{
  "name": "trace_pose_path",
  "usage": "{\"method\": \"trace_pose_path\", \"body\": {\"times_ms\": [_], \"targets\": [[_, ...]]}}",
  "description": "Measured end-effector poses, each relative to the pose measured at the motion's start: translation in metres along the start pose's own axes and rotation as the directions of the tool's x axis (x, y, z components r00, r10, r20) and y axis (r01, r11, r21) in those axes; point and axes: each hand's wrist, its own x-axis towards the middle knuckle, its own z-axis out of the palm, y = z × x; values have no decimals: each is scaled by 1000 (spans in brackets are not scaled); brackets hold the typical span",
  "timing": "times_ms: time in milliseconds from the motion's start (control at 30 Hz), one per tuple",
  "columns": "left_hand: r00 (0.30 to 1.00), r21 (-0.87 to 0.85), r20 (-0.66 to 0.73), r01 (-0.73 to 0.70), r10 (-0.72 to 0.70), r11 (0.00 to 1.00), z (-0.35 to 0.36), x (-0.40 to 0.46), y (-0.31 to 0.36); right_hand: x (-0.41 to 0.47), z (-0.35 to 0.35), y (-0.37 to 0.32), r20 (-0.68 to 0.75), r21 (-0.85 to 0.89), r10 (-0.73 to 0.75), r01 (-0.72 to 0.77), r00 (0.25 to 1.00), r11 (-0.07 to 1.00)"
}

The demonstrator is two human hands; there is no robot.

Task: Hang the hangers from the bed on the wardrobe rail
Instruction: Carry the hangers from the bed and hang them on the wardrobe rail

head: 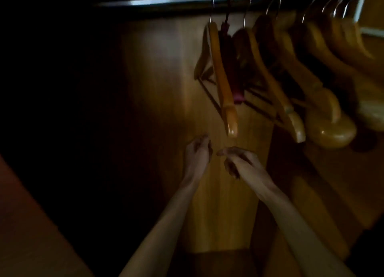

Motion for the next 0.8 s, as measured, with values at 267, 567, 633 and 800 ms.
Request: {"method": "trace_pose_path", "body": {"times_ms": [267, 567, 633, 800], "targets": [[898, 460, 250, 219, -362, 861, 4, -72, -143, -49, 4, 148, 158, -290, 259, -206, 953, 935], [721, 582, 391, 288, -572, 761, 44, -127, -220, -131, -11, 240, 56, -364, 509, -457, 859, 812], [634, 671, 431, 251, -642, 698, 57, -135, -264, -156, -19, 259, -43, -363, 517, -496, 855, 789], [399, 748, 585, 71, -706, 660, 97, -180, -318, -241, -23, 313, -245, -271, 702, -742, 669, 613]]}}
